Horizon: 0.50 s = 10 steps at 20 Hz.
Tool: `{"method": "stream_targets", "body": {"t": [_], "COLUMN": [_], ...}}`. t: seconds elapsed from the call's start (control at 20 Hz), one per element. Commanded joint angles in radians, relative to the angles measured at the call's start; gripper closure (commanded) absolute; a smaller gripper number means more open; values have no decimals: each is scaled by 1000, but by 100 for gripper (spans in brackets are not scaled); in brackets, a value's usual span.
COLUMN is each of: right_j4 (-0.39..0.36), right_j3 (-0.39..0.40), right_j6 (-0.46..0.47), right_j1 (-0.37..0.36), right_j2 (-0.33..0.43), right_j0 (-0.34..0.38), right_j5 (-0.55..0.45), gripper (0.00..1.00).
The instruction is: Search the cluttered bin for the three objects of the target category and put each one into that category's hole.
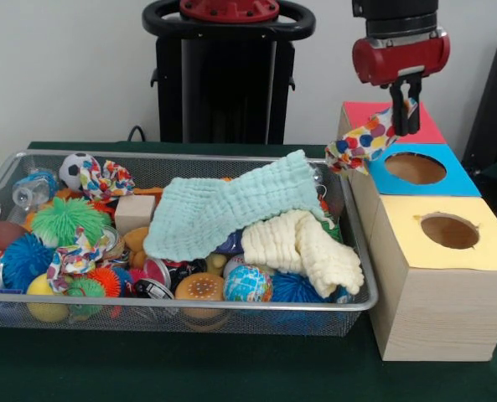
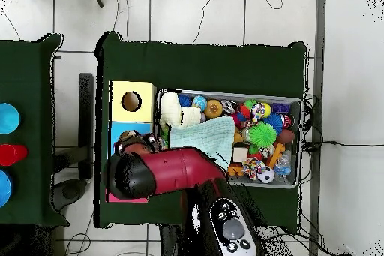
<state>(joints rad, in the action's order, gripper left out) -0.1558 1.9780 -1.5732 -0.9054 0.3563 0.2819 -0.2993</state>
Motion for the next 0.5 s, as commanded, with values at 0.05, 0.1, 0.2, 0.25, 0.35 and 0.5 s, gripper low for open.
{"method": "stream_targets", "body": {"t": [0.05,0.1,0.2,0.25,0.35,0.5], "right_j4": [63,67,75,78,87,101], "right_j3": [-121,-129,-143,-147,-164,-188], "right_j6": [-115,-111,-106,-105,-106,-107], "right_j1": [-15,-18,-22,-22,-23,-21], "right_j2": [23,26,31,32,32,37], "right_j0": [-14,-19,-26,-28,-38,-46], "right_j5": [-152,-160,-174,-179,-201,-221], "gripper": [100,100,100,100,100,100]}}
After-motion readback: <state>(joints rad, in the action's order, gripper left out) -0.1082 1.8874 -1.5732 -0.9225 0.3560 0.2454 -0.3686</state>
